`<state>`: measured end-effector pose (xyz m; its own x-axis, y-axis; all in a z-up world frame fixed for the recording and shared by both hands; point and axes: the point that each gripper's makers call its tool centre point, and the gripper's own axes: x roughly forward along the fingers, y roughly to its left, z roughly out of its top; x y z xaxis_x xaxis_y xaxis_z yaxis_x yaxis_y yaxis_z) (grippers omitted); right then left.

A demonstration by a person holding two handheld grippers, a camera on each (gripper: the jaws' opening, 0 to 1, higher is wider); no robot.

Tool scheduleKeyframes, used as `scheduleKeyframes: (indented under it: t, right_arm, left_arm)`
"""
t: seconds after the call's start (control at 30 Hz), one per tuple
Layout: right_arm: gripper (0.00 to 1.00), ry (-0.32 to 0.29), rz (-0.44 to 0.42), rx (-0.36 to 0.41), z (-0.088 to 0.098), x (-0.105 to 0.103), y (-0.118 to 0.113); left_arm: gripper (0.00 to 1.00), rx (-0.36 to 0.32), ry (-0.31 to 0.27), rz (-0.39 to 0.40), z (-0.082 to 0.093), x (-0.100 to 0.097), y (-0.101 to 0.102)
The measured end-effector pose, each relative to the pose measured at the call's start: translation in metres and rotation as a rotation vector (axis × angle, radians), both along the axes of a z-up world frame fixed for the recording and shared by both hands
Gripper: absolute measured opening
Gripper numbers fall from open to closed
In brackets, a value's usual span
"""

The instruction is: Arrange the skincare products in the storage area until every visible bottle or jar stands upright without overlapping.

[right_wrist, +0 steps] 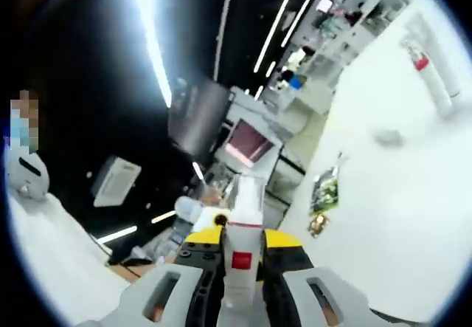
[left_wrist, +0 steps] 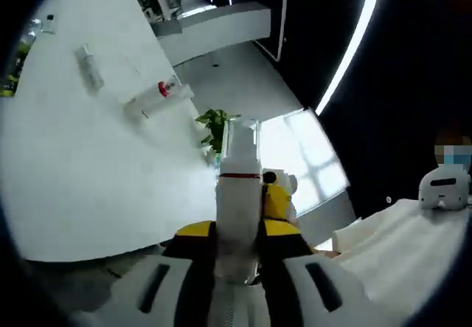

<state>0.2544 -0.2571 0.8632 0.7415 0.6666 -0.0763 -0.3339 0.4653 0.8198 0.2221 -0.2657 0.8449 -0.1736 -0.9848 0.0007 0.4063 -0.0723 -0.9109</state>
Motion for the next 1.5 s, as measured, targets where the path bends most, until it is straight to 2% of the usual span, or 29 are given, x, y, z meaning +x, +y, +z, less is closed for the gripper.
scheduleKeyframes:
  t: [0.07,0.1,0.13,0.2,0.23,0.27,0.3,0.37,0.43,0.53,0.57,0.63,0.67,0.73,0.8,0.87,0.93,0.97,1.03,1.1,1.17,1.2,1.3,1.33,1.43,1.47,1.5]
  right_arm:
    - [0.13,-0.014,0.03,-0.02,0.002,-0.002,0.006]
    - [0.13,-0.012,0.045,-0.018,0.003,-0.002,0.008]
    - [0.13,-0.051,0.074,-0.01,0.009,-0.005,0.012]
    - [0.15,-0.1,0.118,0.056,0.023,-0.009,0.017]
    - [0.19,-0.099,0.155,0.128,0.032,-0.012,0.02]
    - [0.22,-0.128,0.223,0.208,0.045,-0.02,0.026]
    - [0.23,-0.088,0.245,0.237,0.044,-0.021,0.028]
    - [0.28,-0.087,0.309,0.276,0.051,-0.029,0.034]
    - [0.24,-0.116,0.36,0.313,0.061,-0.038,0.037]
    - [0.23,-0.086,0.417,0.361,0.063,-0.048,0.042]
    - [0.19,-0.081,0.419,0.346,0.059,-0.047,0.042]
    - [0.17,-0.082,0.388,0.323,0.054,-0.044,0.04]
    - [0.17,-0.077,0.365,0.325,0.052,-0.041,0.038]
    - [0.17,-0.101,0.287,0.317,0.052,-0.033,0.031]
    - [0.16,-0.092,0.233,0.325,0.049,-0.029,0.024]
    - [0.16,-0.098,0.148,0.28,0.043,-0.021,0.015]
    - [0.16,-0.068,0.084,0.205,0.03,-0.014,0.007]
    - [0.16,-0.047,0.045,0.131,0.018,-0.009,0.003]
    - [0.16,-0.012,0.033,0.052,0.006,-0.007,0.003]
    - [0.16,0.024,-0.019,-0.056,-0.009,-0.004,0.0]
    - [0.16,0.044,-0.055,-0.13,-0.015,-0.002,-0.002]
    - [0.16,0.051,-0.064,-0.157,-0.018,-0.002,-0.002]
    - [0.16,0.068,-0.121,-0.221,-0.025,0.0,-0.008]
    - [0.16,0.07,-0.126,-0.222,-0.026,0.001,-0.007]
    - [0.17,0.064,-0.113,-0.241,-0.027,0.003,-0.006]
    - [0.17,0.095,-0.102,-0.266,-0.031,0.003,-0.007]
    - [0.17,0.102,-0.109,-0.276,-0.031,0.005,-0.009]
  left_arm:
    - [0.2,0.008,-0.01,-0.027,0.002,-0.003,0.002]
    - [0.2,0.011,0.01,-0.047,0.002,-0.005,0.004]
    - [0.19,-0.026,0.033,-0.075,0.01,-0.01,0.006]
    - [0.19,-0.111,0.043,-0.123,0.028,-0.016,0.01]
    - [0.19,-0.137,0.045,-0.14,0.034,-0.018,0.012]
    - [0.19,-0.172,0.051,-0.173,0.042,-0.024,0.014]
    - [0.19,-0.189,0.055,-0.185,0.046,-0.026,0.015]
    - [0.19,-0.241,0.073,-0.239,0.057,-0.036,0.018]
    - [0.19,-0.259,0.101,-0.289,0.064,-0.047,0.021]
    - [0.19,-0.27,0.11,-0.328,0.068,-0.057,0.022]
    - [0.19,-0.258,0.12,-0.35,0.067,-0.061,0.023]
    - [0.19,-0.244,0.122,-0.334,0.062,-0.057,0.023]
    - [0.19,-0.23,0.155,-0.321,0.062,-0.053,0.022]
    - [0.2,-0.221,0.149,-0.292,0.059,-0.046,0.019]
    - [0.2,-0.207,0.147,-0.265,0.058,-0.039,0.016]
    - [0.21,-0.177,0.073,-0.188,0.049,-0.026,0.011]
    - [0.22,-0.122,-0.031,-0.117,0.036,-0.014,0.008]
    - [0.22,-0.064,-0.097,-0.085,0.024,-0.009,0.006]
    - [0.21,0.009,-0.166,-0.1,0.01,-0.009,0.006]
    - [0.21,0.083,-0.259,-0.093,-0.002,-0.006,0.002]
    - [0.21,0.145,-0.345,-0.108,-0.012,-0.008,-0.002]
    - [0.21,0.171,-0.406,-0.114,-0.016,-0.008,-0.005]
    - [0.2,0.248,-0.432,-0.102,-0.026,-0.005,-0.01]
    - [0.2,0.265,-0.417,-0.1,-0.027,-0.004,-0.01]
    - [0.18,0.298,-0.421,-0.083,-0.03,0.0,-0.008]
    - [0.18,0.333,-0.461,-0.031,-0.035,0.009,-0.007]
    - [0.17,0.357,-0.5,-0.029,-0.038,0.012,-0.004]
